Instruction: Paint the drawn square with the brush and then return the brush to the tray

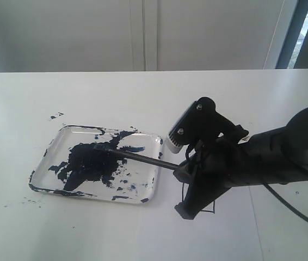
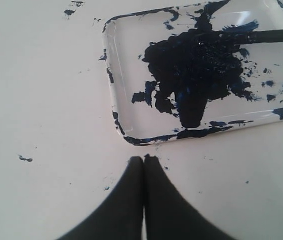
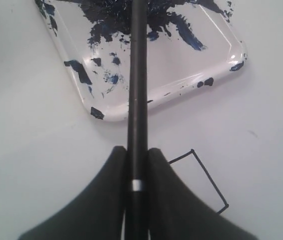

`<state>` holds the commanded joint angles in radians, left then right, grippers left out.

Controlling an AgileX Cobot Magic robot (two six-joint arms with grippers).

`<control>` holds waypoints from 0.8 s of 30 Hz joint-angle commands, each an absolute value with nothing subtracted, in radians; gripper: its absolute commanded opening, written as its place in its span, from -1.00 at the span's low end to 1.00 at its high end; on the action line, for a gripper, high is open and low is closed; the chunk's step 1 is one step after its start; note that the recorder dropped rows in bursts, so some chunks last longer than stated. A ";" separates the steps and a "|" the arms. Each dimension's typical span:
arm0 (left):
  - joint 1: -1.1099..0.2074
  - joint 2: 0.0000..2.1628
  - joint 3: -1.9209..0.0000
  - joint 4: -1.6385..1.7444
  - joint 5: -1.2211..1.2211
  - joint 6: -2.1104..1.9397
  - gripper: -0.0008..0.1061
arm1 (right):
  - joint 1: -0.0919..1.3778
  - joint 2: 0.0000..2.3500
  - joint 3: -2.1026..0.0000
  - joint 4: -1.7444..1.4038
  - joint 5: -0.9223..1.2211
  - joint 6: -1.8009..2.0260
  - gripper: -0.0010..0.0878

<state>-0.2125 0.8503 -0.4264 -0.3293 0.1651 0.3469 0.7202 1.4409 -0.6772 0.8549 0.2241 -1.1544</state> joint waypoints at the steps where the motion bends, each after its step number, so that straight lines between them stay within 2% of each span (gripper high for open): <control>1: -0.213 0.850 -0.426 -0.329 0.165 0.347 -0.99 | 0.720 1.452 -0.677 0.855 0.217 -1.154 -0.98; 12: -0.213 0.850 -0.426 -0.329 0.172 0.347 -0.99 | 0.720 1.525 -0.679 0.855 0.126 -1.154 -0.98; 24: -0.213 0.850 -0.426 -0.329 0.166 0.347 -0.99 | 0.720 1.430 -0.707 0.859 0.233 -1.154 -0.98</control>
